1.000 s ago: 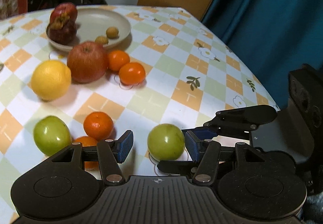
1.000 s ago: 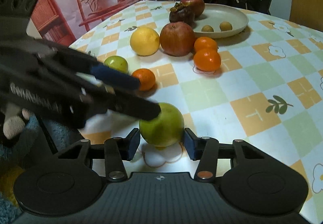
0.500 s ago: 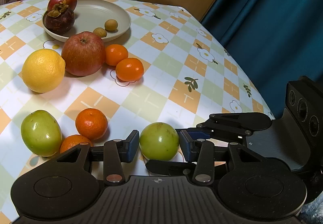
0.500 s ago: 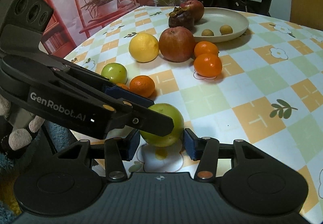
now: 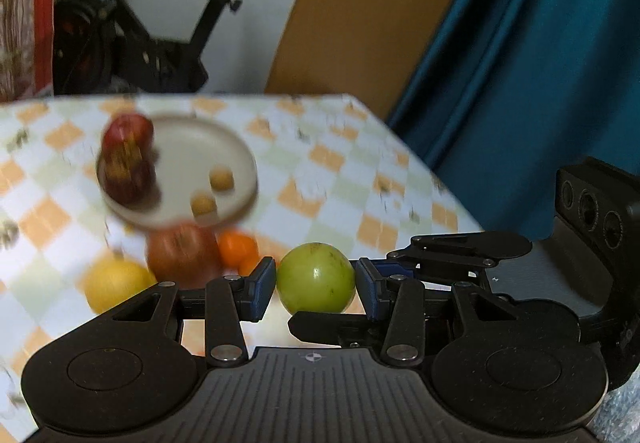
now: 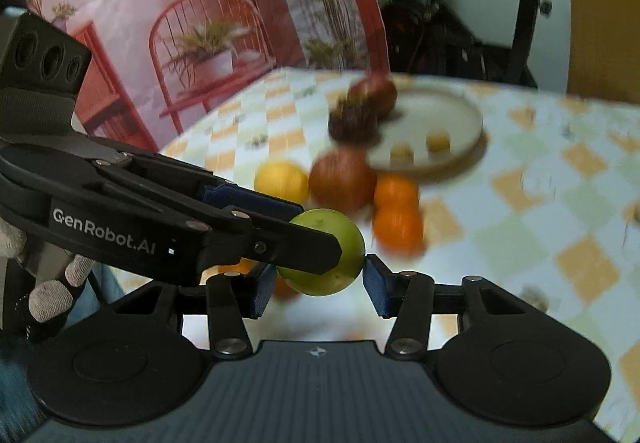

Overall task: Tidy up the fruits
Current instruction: 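Carry the green apple with the left gripper onto the plate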

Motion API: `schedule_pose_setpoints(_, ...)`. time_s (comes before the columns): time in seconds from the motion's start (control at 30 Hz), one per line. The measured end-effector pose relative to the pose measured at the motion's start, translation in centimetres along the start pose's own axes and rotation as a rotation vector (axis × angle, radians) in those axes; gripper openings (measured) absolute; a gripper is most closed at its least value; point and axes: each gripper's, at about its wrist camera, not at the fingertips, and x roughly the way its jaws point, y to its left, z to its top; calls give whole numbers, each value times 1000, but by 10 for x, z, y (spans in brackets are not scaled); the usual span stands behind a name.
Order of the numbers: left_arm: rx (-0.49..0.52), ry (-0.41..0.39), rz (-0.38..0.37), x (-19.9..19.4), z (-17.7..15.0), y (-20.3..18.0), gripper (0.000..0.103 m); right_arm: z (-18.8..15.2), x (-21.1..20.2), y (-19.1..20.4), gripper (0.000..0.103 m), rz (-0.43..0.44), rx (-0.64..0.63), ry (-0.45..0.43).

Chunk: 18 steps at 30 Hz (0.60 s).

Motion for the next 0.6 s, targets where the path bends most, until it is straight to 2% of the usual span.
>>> schedule_pose_setpoints(0.3, -10, -80, 59, -10, 57, 24, 47, 79, 18, 6, 50, -2, -138, -58)
schedule_pose_setpoints(0.43, -61, -52, 64, 6, 65, 45, 47, 94, 42, 2, 50, 5, -166, -48)
schedule_pose_setpoints(0.6, -128, 21, 68, 38, 69, 75, 47, 100, 79, -17, 50, 22, -158, 26)
